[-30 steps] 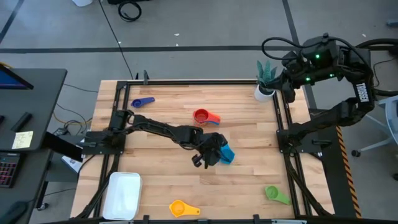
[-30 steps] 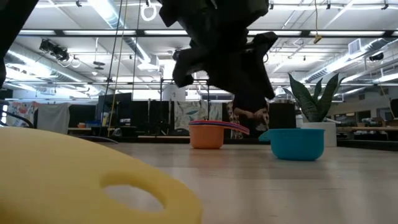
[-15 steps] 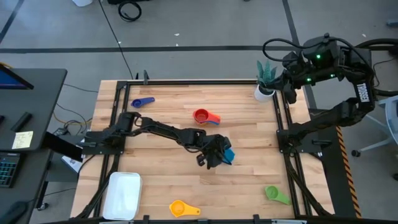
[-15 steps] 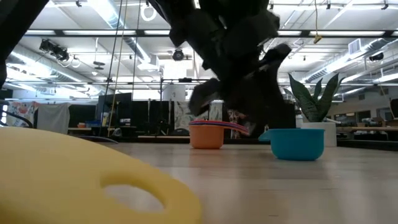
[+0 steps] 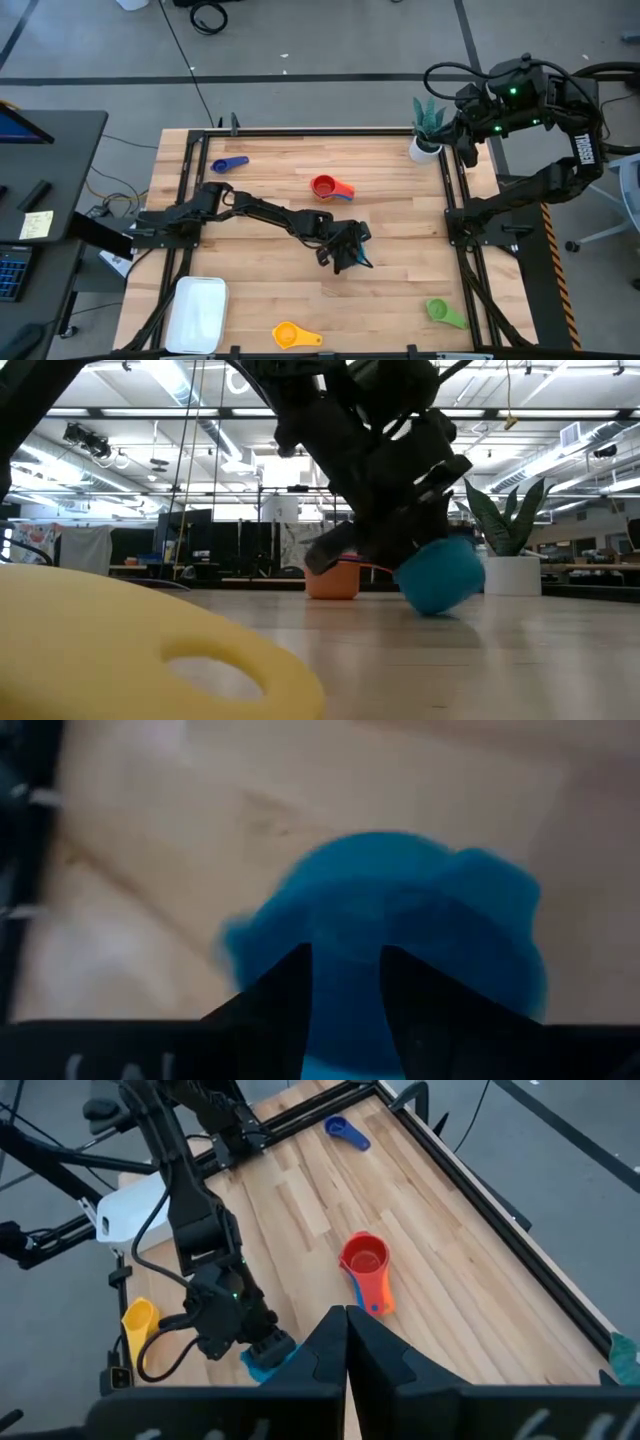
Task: Nest measuring cups in basket
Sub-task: Stack the light blue measuring cup on top of the red measuring cup
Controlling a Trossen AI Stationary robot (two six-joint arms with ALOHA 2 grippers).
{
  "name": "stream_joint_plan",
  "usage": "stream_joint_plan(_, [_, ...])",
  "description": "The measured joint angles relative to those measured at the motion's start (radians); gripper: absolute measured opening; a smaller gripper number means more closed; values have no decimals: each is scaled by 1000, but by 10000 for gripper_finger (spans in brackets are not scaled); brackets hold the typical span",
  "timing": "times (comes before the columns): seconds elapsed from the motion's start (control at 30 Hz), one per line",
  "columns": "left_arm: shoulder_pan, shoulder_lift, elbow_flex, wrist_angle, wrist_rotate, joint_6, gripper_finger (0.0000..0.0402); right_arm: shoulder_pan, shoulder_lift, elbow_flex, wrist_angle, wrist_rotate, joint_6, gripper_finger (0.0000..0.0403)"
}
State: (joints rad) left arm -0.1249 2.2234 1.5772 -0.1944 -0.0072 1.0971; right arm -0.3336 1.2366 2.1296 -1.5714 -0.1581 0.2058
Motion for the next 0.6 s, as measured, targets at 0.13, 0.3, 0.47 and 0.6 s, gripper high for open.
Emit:
stream_joint_plan(0.13, [0, -3, 15, 10, -105, 1, 126, 0, 0, 0, 0, 0, 0, 11])
stream_joint_plan(0.3, [0, -5, 97, -75, -177, 20, 126, 0, 0, 0, 0, 1, 0, 11])
stream_joint_plan(0.47, [-4, -8, 208, -234, -178, -12, 125, 0, 0, 0, 0, 1, 0, 11])
stream_joint_plan(0.6, [-10, -8, 284, -491, -96, -58, 115, 0, 0, 0, 0, 0, -11, 11])
